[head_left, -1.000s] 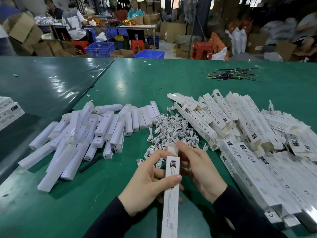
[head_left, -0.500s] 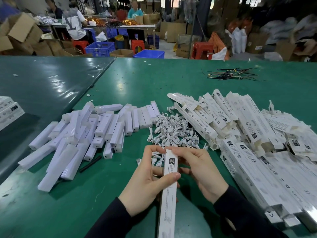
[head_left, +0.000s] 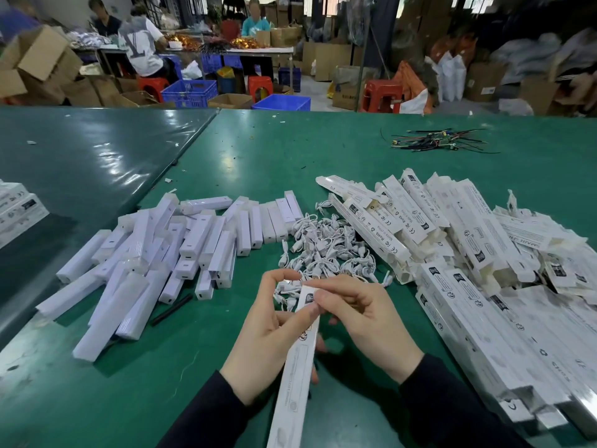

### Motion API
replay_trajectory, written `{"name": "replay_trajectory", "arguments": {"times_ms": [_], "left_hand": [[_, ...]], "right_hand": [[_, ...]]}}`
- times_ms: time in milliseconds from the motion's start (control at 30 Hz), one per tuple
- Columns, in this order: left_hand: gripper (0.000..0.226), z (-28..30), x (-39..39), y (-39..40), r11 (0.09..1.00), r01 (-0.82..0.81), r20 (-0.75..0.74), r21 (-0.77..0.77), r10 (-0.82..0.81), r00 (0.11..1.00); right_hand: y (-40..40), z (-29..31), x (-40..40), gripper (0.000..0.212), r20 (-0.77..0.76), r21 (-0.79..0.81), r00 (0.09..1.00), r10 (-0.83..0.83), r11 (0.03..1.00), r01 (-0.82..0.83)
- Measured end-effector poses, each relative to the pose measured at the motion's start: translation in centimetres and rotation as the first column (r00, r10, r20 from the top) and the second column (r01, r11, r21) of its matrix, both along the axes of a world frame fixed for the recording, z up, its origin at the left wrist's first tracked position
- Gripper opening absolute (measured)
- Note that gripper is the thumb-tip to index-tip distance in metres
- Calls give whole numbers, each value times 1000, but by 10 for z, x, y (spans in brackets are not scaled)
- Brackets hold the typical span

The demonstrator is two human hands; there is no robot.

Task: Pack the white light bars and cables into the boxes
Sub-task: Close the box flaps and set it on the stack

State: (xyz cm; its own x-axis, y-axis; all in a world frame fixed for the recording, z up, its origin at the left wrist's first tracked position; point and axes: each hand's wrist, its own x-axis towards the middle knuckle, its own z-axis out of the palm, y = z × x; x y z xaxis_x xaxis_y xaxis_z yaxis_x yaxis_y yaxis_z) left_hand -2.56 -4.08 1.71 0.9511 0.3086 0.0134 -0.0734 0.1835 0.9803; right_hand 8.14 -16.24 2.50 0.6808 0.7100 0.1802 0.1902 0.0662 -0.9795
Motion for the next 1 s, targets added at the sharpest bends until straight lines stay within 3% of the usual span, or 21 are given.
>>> {"name": "replay_trajectory", "arguments": {"times_ms": [100, 233, 300, 333, 400, 433, 567, 600, 700, 800, 900, 1000], "left_hand": [[34, -3, 2, -5, 993, -88, 11, 78, 87, 996], [34, -3, 3, -8, 970, -105, 47, 220, 97, 994], [41, -3, 1, -5, 927, -151, 108, 342, 121, 987], [50, -2, 0, -2, 850, -209, 169, 483, 144, 975], [69, 0, -1, 0, 578, -294, 289, 761, 103, 952], [73, -1, 0, 0, 459, -318, 336, 830, 44, 941], [38, -5, 7, -7, 278, -456, 491, 845, -68, 868], [30, -7, 7, -7, 275, -512, 546, 814, -62, 835], [16, -8, 2, 0, 393, -598, 639, 698, 34, 768], [14, -7, -3, 3, 377, -636, 651, 673, 103, 752], [18, -10, -2, 3, 370, -662, 673, 652, 121, 730], [32, -12, 0, 7, 351, -687, 682, 636, 163, 713]], "right_hand": [[3, -4, 1, 18, -179, -2, 982, 67, 998, -68], [3, 1, 4, 16, -404, 3, 915, -25, 1000, 29], [-1, 5, 14, 21, -431, -63, 899, -75, 997, 52], [-3, 7, 18, 26, -381, -137, 921, -82, 990, 32], [-4, 6, 18, 31, -311, -232, 950, -36, 972, -39], [-1, 4, 14, 29, -324, -230, 946, -16, 971, -63], [9, -5, -2, 26, -331, -167, 941, 71, 977, -132], [13, -4, -1, 26, -283, -163, 958, 47, 982, -96], [27, -7, 9, 20, -174, -117, 980, -97, 990, 77], [49, -6, 11, 17, 226, -159, 970, -91, 979, 129], [85, 0, 15, 35, 663, -304, 735, 141, 948, 92], [127, 15, 11, 52, 801, -357, 522, 295, 934, 21]]}}
